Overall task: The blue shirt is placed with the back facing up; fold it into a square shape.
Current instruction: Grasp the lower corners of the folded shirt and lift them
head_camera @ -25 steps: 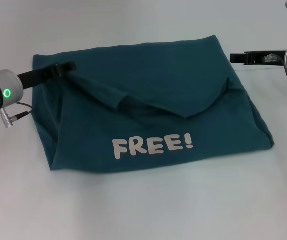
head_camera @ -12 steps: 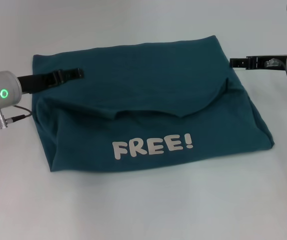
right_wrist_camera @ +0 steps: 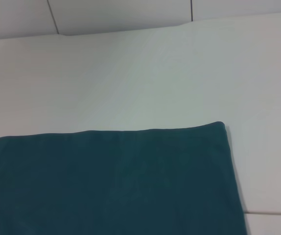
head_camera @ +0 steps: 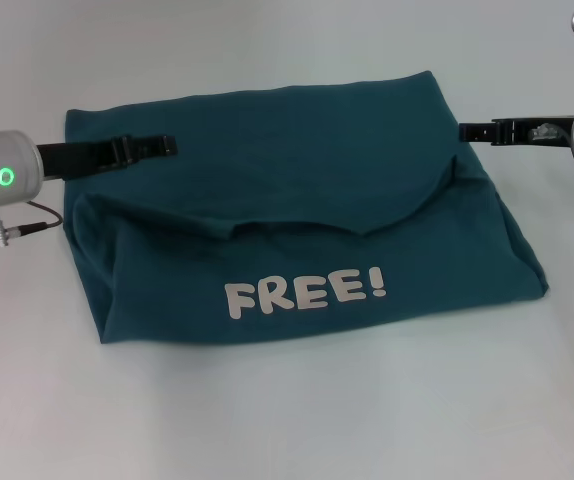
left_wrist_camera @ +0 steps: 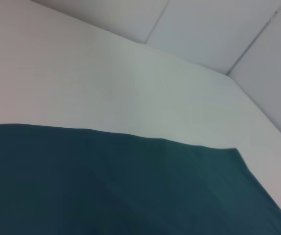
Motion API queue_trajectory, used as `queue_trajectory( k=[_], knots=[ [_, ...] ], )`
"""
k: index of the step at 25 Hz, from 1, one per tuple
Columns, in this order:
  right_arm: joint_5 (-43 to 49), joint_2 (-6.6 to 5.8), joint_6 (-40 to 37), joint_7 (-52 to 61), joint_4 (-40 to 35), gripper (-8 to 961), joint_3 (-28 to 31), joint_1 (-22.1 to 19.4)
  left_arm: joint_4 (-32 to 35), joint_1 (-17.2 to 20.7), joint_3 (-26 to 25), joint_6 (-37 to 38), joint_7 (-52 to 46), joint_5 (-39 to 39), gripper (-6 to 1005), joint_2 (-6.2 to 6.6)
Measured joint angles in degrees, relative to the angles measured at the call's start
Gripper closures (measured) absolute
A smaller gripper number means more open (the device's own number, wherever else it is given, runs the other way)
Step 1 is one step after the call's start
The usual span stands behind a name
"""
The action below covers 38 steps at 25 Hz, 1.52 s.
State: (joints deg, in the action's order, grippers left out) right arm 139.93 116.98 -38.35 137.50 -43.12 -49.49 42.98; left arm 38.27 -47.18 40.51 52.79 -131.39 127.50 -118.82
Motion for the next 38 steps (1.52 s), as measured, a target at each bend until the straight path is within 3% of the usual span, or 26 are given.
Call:
queue_trajectory(
  k=[11,14,18,21,26,31,38],
  knots=[
    [0.00,-0.82,-7.89,-1.88,-3.26,31,0.05,-0.86,14.62,6.70,0.01,21.01,-0.07,3.27,91,2.08],
    [0.00,-1.27,-13.30,-2.32,-5.58,32,0.06,-1.20,22.57,10.46,-0.01,28.54,1.02,7.41,91,1.18],
    [0.07,-2.30,-20.74,-1.09,-9.30,34,0.39,-1.78,26.57,13.29,-0.01,31.49,3.02,8.76,91,-0.09],
    [0.35,-2.73,-25.16,0.40,-12.69,35,0.43,-2.45,27.57,15.25,-0.01,31.97,5.31,8.88,91,-1.13],
    [0.62,-2.37,-27.46,0.87,-14.91,34,0.32,-3.32,26.59,16.19,0.34,30.62,10.07,8.92,91,-2.77],
    [0.66,-2.20,-27.79,0.45,-14.78,35,0.01,-3.52,24.56,16.77,6.49,25.73,11.24,12.03,92,-3.91],
    [1.17,-2.17,-28.22,0.63,-14.80,34,-0.06,-3.26,23.06,17.73,9.92,19.46,12.37,13.58,92,-4.94]
  ],
)
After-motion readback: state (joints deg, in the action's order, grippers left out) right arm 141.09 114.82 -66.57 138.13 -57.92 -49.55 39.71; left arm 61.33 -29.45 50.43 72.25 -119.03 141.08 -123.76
